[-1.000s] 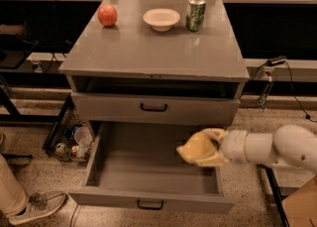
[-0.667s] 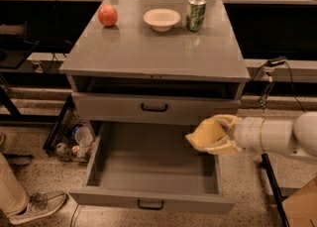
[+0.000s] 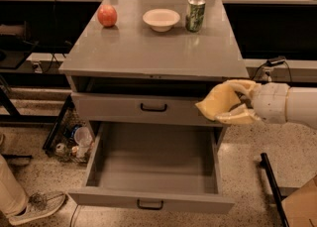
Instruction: Pick sponge from middle drawer and place on counter
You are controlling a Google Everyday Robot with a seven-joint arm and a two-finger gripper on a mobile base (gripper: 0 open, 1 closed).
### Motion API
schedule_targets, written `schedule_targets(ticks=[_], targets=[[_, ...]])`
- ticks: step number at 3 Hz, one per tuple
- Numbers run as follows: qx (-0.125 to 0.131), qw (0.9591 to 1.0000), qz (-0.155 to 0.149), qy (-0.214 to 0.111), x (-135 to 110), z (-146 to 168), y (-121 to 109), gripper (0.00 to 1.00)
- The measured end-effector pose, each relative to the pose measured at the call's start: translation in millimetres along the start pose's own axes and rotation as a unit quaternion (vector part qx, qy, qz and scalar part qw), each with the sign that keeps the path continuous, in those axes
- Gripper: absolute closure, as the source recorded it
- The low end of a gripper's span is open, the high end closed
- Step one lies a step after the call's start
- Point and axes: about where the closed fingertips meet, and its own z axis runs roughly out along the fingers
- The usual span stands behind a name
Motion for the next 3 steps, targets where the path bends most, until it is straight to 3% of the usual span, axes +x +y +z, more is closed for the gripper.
schedule_targets(ticks=[2,3], targets=[[0.006,0.9998,-0.007,-0.015,-12,5,-17,1.0],[0.015,0.9994,-0.021,-0.023,-32,11,-55,1.0]])
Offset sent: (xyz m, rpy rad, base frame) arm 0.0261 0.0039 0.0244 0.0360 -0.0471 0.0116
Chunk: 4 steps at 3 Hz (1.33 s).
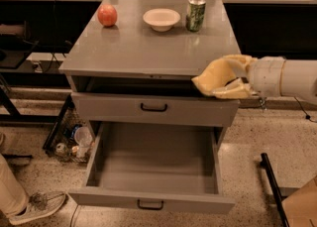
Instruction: Pick sponge from middle drawer and place on counter
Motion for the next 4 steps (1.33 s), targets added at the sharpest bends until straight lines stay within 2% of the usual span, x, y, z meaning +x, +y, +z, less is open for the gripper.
schedule_targets(ticks=[1,2,3,4], targets=[[0.026,0.9995,-0.016,0.012,-23,12,-57,1.0],[0.055,0.998,0.005,0.031,-23,28,-103,1.0],[0.074,0.9951,0.042,0.05,-11,48,-137,1.0],[0.072,0.9926,0.078,0.06,3,73,-160,0.82]])
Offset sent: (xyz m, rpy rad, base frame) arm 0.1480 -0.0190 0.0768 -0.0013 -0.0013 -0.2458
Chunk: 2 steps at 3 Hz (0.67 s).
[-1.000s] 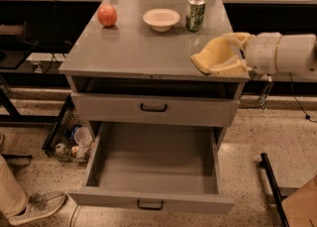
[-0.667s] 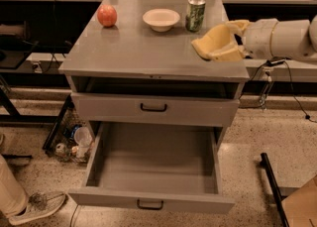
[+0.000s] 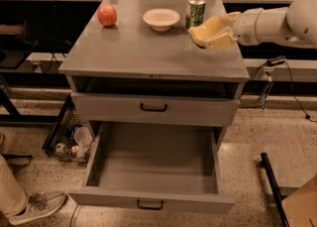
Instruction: Pick sponge from middle drawer and place on counter
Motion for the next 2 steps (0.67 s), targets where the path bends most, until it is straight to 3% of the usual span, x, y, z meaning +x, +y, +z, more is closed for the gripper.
schedule_targets(ticks=[2], targets=[[-0.03,0.999,0.03,0.015,9,43,-12,0.35]])
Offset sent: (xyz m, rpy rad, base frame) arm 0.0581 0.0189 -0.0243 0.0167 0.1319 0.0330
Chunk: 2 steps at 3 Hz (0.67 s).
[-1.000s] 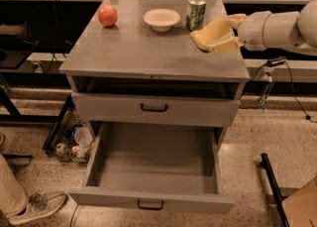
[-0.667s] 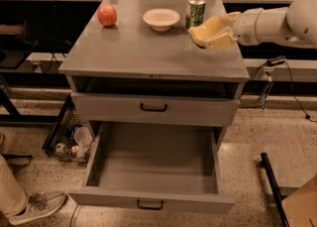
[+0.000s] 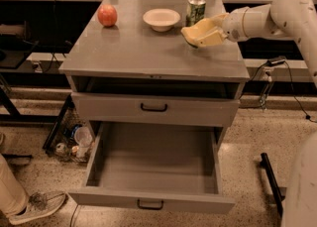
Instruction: Pick sponge from middle drawer and place on counter
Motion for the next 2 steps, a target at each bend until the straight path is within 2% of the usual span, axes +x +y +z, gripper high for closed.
schedule_targets(ticks=[1,2], targets=[[-0.015,0.9999,0.005,0.003,0.3,11.5,0.4,0.12],[-0.024,0.9997,0.008,0.006,1.3,15.5,0.5,0.0]])
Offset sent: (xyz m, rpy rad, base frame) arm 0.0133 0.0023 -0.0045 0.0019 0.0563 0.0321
